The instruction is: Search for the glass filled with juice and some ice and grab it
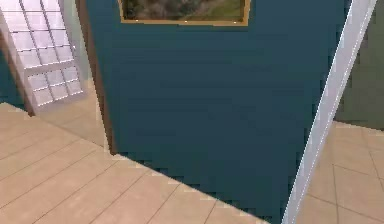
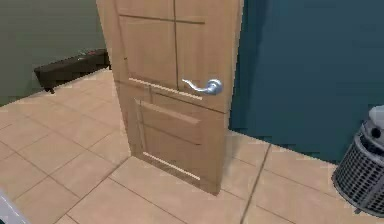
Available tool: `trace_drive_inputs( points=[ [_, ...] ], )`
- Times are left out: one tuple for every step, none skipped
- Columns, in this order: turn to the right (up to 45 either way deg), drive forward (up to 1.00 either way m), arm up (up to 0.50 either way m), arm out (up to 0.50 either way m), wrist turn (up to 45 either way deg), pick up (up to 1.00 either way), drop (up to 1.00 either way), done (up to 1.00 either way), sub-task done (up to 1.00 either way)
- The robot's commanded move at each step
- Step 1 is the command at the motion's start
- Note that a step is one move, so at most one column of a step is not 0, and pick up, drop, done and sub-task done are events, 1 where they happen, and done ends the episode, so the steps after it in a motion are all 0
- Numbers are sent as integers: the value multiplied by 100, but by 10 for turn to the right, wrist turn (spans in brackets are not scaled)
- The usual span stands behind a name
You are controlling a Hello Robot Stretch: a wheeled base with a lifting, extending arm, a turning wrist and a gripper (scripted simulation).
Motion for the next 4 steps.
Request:
trace_drive_inputs(
  points=[
    [-210, 0, 0, 0, 0, 0, 0, 0, 0],
    [0, 40, 0, 0, 0, 0, 0, 0, 0],
    [-210, 0, 0, 0, 0, 0, 0, 0, 0],
    [0, 100, 0, 0, 0, 0, 0, 0, 0]
  ],
)
